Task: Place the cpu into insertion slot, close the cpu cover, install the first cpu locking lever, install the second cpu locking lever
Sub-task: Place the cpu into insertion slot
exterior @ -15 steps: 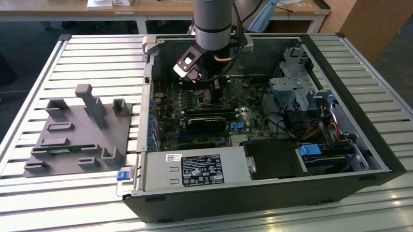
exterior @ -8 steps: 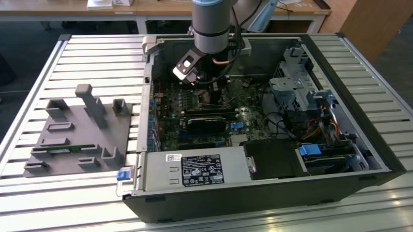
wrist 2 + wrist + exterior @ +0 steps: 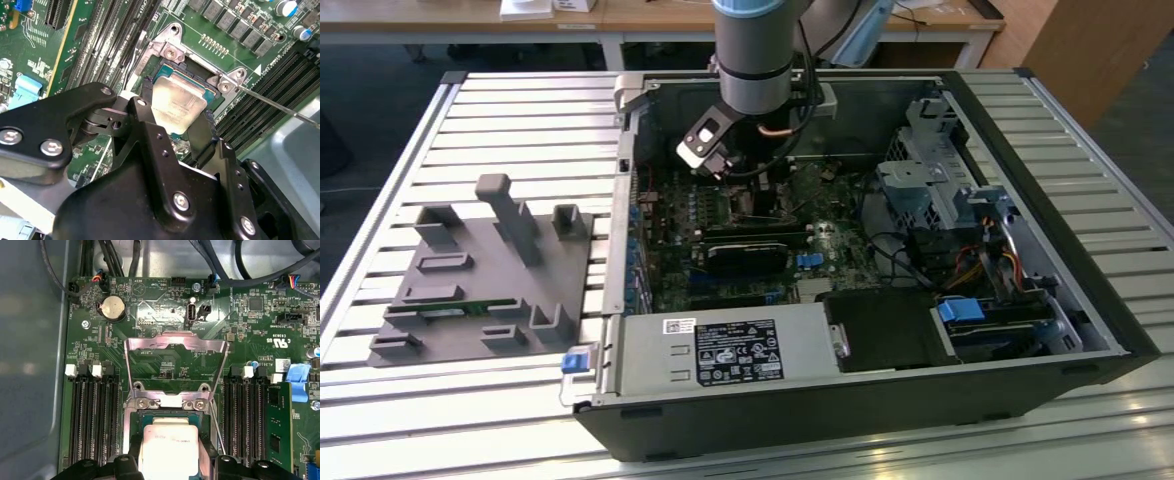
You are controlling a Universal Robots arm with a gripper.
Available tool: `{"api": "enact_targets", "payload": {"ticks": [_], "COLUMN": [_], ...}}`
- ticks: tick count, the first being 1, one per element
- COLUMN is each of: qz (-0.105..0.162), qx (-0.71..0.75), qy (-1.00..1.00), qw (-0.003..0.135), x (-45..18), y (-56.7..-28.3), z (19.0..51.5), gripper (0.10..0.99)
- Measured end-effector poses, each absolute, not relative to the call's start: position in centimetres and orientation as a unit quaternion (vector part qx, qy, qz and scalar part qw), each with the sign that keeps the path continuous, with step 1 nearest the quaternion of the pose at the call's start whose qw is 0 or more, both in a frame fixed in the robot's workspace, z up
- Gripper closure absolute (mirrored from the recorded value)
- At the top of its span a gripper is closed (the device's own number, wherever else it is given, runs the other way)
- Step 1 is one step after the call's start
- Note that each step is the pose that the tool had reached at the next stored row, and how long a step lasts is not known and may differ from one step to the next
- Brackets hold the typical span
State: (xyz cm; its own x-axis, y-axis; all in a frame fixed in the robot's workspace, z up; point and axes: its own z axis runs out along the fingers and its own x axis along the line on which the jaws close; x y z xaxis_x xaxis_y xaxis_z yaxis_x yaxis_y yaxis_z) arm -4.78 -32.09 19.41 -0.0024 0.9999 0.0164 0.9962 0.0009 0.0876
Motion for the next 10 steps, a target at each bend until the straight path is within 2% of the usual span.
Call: {"api": "enact_targets", "payload": {"ticks": [7,8,9,10], "qz": [0.037,0.037,0.037,0.037], "qx": [0.706,0.706,0.706,0.706], "qy": [0.707,0.707,0.707,0.707], "qw": [0.025,0.025,0.025,0.025], "x": [-4.77,-4.77,-4.77,-4.77], "y": [-32.08,-32.08,-32.08,-32.08], "z": [19.38,19.38,19.38,19.39], "gripper": [0.557,0.545,0.486,0.486]}}
